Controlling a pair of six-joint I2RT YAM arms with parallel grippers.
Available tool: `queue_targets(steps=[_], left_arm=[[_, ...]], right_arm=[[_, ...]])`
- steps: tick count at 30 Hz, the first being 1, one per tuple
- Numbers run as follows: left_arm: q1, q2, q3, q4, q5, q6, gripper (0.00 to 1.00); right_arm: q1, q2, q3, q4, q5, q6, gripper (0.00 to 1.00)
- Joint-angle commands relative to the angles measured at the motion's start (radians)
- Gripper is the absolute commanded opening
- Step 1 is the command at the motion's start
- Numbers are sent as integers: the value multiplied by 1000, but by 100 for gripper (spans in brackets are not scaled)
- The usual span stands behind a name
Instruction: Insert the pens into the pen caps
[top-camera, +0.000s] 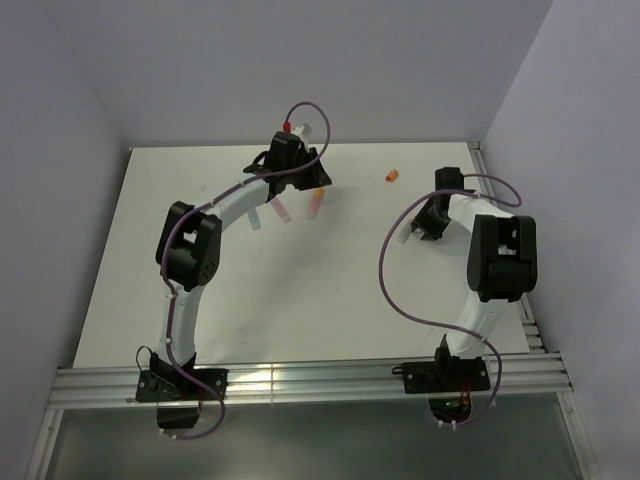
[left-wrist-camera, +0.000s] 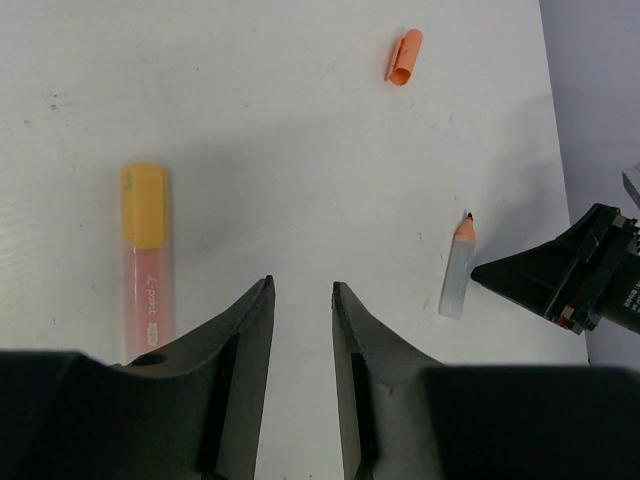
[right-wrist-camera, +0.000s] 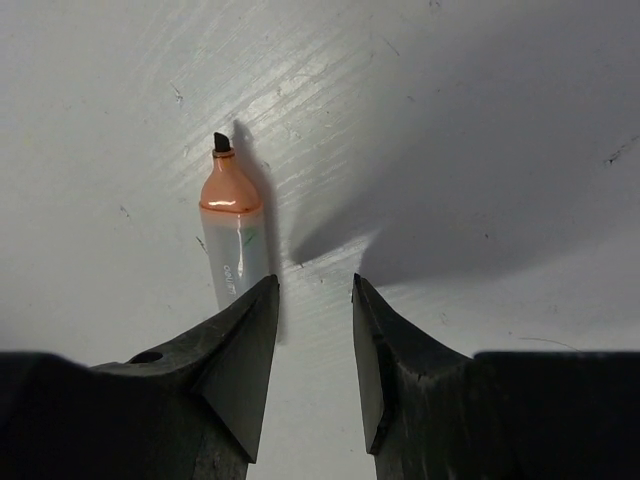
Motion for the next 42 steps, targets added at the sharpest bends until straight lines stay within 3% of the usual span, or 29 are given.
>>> queue_targets(steps=[1, 8, 22, 42], left_arm=[[-7, -66, -5, 19, 21, 2, 35], [-5, -78, -22, 37, 40, -7, 35], [-5, -89, -28, 34, 60, 1, 36], [-5, -89, -21, 37, 90, 5, 38]], right_arm=[[6, -81, 7, -7, 50, 13, 43], [9, -127, 47, -39, 83, 13, 43], [60, 36, 216, -116, 130, 1, 48], [103, 134, 280, -168, 175, -4, 51]])
